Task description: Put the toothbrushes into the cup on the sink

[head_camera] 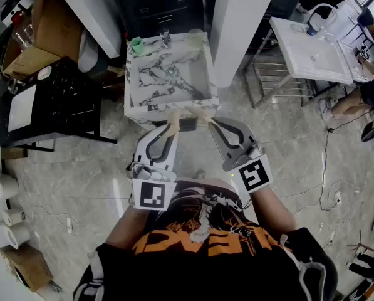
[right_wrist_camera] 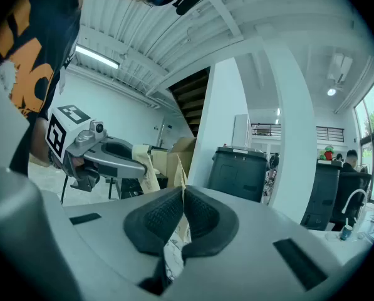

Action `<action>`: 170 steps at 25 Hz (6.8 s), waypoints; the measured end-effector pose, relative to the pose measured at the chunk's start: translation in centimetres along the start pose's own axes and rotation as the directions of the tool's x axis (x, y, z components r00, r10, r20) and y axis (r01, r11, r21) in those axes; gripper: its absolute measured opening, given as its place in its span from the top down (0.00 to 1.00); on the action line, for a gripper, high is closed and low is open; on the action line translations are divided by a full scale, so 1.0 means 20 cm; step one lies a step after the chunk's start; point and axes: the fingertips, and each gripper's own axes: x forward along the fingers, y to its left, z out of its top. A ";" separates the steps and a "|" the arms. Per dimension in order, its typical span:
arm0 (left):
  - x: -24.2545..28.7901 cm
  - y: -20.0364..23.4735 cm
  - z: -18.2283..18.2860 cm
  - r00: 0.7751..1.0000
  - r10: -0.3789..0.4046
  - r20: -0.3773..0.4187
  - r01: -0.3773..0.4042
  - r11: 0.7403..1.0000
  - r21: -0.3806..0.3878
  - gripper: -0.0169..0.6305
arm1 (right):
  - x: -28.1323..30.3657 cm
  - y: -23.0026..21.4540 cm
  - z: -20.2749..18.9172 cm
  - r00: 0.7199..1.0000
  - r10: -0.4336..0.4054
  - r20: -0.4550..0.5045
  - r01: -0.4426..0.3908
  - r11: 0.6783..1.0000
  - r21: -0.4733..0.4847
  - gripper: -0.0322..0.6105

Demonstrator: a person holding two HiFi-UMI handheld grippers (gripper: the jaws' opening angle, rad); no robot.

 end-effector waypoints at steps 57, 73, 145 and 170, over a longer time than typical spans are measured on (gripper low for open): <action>1.00 1.31 -0.54 0.998 -0.063 0.031 0.066 0.991 -0.113 0.86 | 1.39 -0.74 -0.11 0.991 -0.101 -0.084 0.109 0.990 0.092 0.92; 1.24 1.30 -0.58 0.996 -0.084 -0.009 0.082 0.986 -0.146 0.86 | 1.46 -0.98 -0.26 0.992 -0.088 -0.094 0.099 0.988 0.119 0.92; 1.45 1.25 -0.53 1.000 0.009 -0.025 -0.014 0.984 -0.177 0.86 | 1.60 -0.97 -0.46 0.949 0.317 0.012 -0.314 0.934 0.170 0.59; 1.21 1.52 -0.76 0.986 0.137 -0.096 -0.155 0.965 -0.212 0.86 | 1.84 -0.74 -0.29 0.923 0.373 0.100 -0.385 0.906 0.175 0.93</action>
